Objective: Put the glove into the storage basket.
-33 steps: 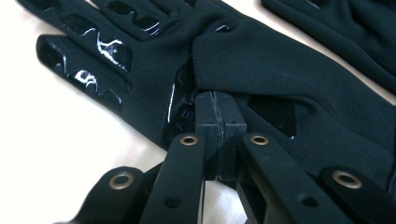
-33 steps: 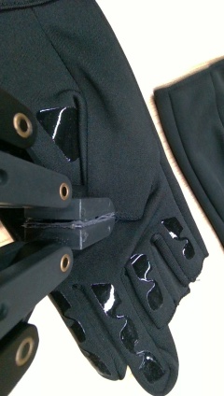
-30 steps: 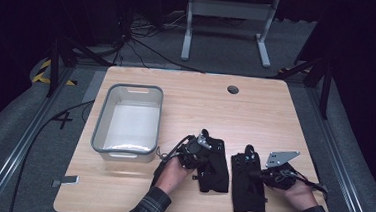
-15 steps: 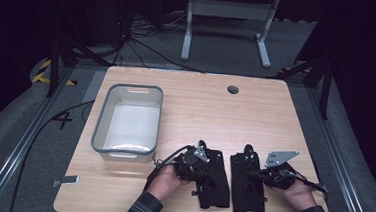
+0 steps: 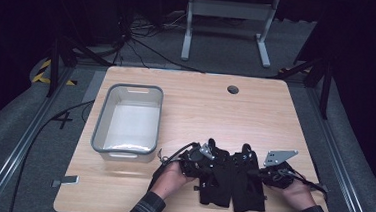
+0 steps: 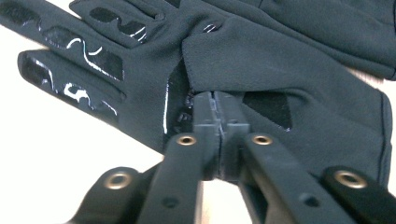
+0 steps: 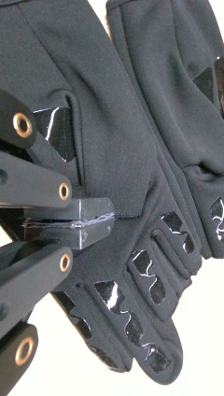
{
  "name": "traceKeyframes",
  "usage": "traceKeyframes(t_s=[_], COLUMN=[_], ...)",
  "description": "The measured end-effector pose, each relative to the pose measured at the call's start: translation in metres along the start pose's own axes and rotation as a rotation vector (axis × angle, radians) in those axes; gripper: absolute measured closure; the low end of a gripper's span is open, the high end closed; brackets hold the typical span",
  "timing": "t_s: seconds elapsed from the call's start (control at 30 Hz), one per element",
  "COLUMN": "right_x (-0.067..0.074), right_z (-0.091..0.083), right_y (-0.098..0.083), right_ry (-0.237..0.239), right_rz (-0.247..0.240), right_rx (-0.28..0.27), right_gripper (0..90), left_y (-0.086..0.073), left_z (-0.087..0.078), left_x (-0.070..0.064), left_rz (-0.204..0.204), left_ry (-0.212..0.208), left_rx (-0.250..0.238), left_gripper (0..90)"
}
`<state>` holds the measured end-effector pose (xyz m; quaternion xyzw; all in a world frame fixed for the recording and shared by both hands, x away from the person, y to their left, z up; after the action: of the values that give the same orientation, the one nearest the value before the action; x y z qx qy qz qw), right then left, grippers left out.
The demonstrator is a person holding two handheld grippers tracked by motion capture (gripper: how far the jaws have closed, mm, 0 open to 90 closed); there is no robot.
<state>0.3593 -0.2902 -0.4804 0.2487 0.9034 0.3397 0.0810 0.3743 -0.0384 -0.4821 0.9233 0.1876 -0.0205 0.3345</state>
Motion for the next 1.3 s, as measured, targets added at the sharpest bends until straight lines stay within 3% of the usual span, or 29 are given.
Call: traceKeyframes(t_s=[0.3, 0.5, 0.6, 0.67, 0.87, 1.1, 1.3], right_x=[0.0, 0.0, 0.001, 0.001, 0.001, 0.001, 0.0], right_z=[-0.001, 0.0, 0.0, 0.0, 0.0, 0.0, -0.009], right_y=[0.0, -0.001, -0.001, -0.001, -0.001, -0.001, 0.001], right_ry=[-0.003, -0.004, -0.005, -0.005, -0.007, -0.008, -0.018], right_rz=[-0.003, -0.003, -0.003, -0.003, -0.005, -0.006, -0.001], right_rx=[0.001, 0.001, 0.002, 0.001, 0.001, -0.001, -0.044], right_gripper=[90.0, 90.0, 90.0, 90.0, 90.0, 90.0, 90.0], left_y=[-0.013, -0.018, -0.015, -0.014, -0.011, -0.006, -0.004], left_z=[-0.019, -0.011, -0.007, -0.006, -0.003, -0.002, -0.011], left_x=[0.005, 0.011, 0.013, 0.014, 0.013, 0.014, 0.017], left_rz=[-0.123, -0.183, -0.2, -0.195, -0.182, -0.185, -0.227], left_ry=[0.089, 0.118, 0.124, 0.129, 0.153, 0.132, 0.092], left_rx=[-0.066, -0.075, -0.098, -0.101, -0.103, -0.104, -0.139], left_gripper=[61.8, 50.8, 50.5, 50.8, 68.9, 84.7, 87.0])
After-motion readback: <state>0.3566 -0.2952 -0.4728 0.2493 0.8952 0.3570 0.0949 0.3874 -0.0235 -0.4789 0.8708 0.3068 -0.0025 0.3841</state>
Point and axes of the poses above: each handheld gripper's, and its own axes: z roughly forward along the jaws, y roughly out of its top, x roughly to its left, the point moved 4 cm from there along z, roughly forward along the jaws, and after that the axes turned 1 degree about -x, right-handed, at the moved point
